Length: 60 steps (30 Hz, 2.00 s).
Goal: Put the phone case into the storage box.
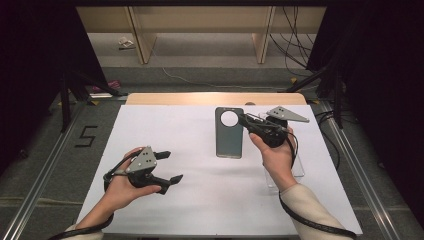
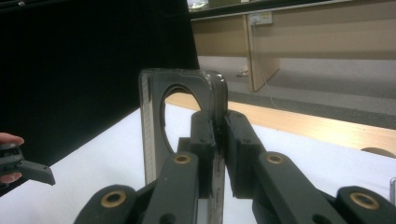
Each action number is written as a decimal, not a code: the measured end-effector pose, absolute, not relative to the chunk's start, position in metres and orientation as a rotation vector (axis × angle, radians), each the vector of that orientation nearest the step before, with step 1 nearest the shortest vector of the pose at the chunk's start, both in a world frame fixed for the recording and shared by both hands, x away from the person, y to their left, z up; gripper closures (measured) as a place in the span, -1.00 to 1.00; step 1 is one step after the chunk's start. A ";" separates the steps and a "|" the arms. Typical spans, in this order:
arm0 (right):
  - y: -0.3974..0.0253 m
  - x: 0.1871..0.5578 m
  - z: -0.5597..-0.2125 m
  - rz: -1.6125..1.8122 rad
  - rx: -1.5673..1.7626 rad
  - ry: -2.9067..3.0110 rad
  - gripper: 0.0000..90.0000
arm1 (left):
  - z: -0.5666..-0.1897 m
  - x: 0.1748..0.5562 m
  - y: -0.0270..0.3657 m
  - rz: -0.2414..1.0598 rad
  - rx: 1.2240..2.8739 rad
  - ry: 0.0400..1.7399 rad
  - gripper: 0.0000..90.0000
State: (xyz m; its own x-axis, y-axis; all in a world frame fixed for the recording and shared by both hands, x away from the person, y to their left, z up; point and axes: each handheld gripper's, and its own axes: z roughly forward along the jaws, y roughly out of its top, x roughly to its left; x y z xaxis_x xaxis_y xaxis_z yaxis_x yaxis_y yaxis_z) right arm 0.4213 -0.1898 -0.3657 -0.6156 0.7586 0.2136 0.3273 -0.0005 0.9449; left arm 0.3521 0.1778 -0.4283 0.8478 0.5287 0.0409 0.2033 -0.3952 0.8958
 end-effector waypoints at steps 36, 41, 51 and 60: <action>-0.203 0.426 -0.363 1.629 1.141 1.887 0.84 | -0.428 0.352 0.178 0.390 1.977 0.539 -0.69; -0.205 0.426 -0.362 1.628 1.144 1.879 0.84 | -0.429 0.352 0.177 0.389 1.978 0.540 -0.69; -0.207 0.427 -0.362 1.625 1.147 1.871 0.84 | -0.429 0.352 0.177 0.387 1.978 0.540 -0.69; -0.210 0.428 -0.360 1.620 1.149 1.861 0.84 | -0.429 0.352 0.177 0.388 1.977 0.541 -0.69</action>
State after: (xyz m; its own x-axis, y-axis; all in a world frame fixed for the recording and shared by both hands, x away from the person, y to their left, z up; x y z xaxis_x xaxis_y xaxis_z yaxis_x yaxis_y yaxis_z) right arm 0.4277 -0.2104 -0.3601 -0.5721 0.7949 0.2023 0.3096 -0.0191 0.9507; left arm 0.3524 0.1774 -0.4286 0.8482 0.5284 0.0373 0.2048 -0.3922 0.8968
